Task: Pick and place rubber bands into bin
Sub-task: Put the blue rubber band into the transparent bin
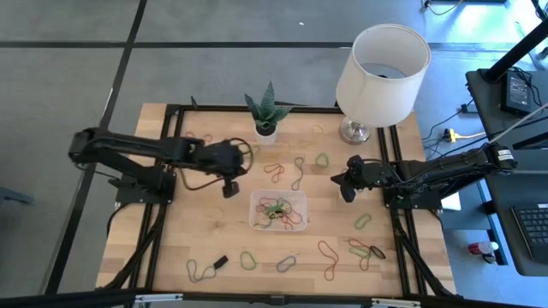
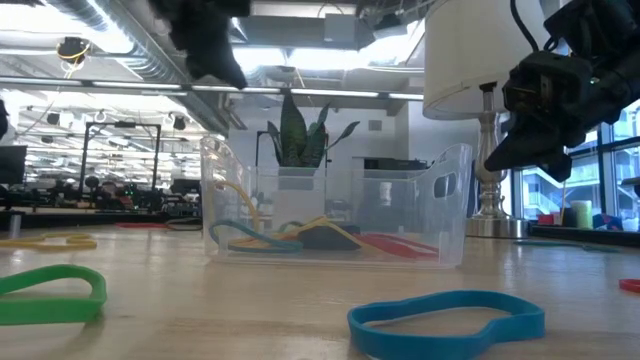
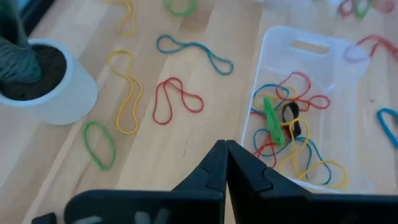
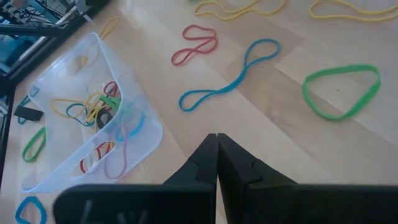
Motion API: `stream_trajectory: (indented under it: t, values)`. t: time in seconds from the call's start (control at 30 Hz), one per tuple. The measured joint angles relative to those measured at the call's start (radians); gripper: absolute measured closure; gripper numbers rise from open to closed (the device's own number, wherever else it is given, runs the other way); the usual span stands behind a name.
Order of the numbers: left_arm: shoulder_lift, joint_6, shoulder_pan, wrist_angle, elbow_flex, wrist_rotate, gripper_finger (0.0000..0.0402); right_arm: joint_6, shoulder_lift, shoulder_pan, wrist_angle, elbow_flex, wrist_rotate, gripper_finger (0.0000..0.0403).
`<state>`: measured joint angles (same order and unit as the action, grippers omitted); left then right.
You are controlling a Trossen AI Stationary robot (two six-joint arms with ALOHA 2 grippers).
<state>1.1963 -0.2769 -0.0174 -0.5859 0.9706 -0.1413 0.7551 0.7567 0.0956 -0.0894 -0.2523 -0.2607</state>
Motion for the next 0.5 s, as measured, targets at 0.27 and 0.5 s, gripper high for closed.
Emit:
stream_trajectory:
  t: [0.27,0.5]
  values:
    - [-0.220,-0.040,-0.001,0.066,-0.175,-0.026,0.0400,-0.007,0.000,0.000,0.021,0.000,-0.019,0.0393]
    - [-0.359,-0.068,-0.016,0.061,-0.254,-0.025,0.0400,0.000,0.000,0.000,0.021,0.000,-0.044,0.0393]
